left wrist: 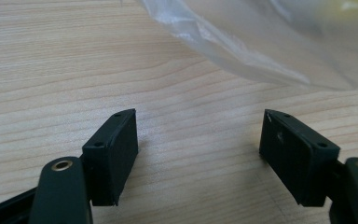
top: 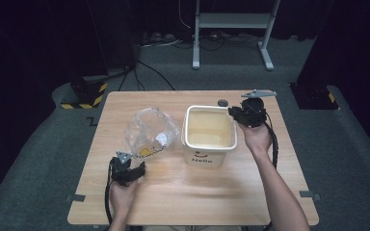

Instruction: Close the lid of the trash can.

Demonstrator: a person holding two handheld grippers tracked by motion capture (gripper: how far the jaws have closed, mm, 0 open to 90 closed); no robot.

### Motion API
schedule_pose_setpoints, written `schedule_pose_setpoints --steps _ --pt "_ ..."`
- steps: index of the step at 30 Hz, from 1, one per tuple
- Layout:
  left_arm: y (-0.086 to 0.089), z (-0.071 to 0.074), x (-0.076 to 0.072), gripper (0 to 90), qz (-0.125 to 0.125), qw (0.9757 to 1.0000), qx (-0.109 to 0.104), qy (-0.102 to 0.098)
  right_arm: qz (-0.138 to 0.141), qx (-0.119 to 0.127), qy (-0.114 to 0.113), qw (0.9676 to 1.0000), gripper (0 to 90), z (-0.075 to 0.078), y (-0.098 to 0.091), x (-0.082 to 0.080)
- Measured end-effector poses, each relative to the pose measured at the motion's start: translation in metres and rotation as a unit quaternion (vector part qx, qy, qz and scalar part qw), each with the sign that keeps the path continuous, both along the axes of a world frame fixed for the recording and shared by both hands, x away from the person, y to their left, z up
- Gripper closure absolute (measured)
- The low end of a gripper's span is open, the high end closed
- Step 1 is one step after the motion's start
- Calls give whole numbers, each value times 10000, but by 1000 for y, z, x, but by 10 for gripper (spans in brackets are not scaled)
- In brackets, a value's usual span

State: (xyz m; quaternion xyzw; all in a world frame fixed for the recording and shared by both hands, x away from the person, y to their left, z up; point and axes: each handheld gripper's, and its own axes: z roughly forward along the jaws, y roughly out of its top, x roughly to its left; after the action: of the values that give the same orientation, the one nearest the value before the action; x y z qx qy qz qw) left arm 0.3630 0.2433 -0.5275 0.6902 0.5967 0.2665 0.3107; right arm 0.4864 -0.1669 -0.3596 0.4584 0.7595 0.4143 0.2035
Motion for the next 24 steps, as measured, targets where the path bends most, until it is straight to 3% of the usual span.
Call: schedule_pose_setpoints --steps 24 --pt "0 0 0 280 -11 10000 16 12 -138 -10 92 9999 780 -8 8 11"
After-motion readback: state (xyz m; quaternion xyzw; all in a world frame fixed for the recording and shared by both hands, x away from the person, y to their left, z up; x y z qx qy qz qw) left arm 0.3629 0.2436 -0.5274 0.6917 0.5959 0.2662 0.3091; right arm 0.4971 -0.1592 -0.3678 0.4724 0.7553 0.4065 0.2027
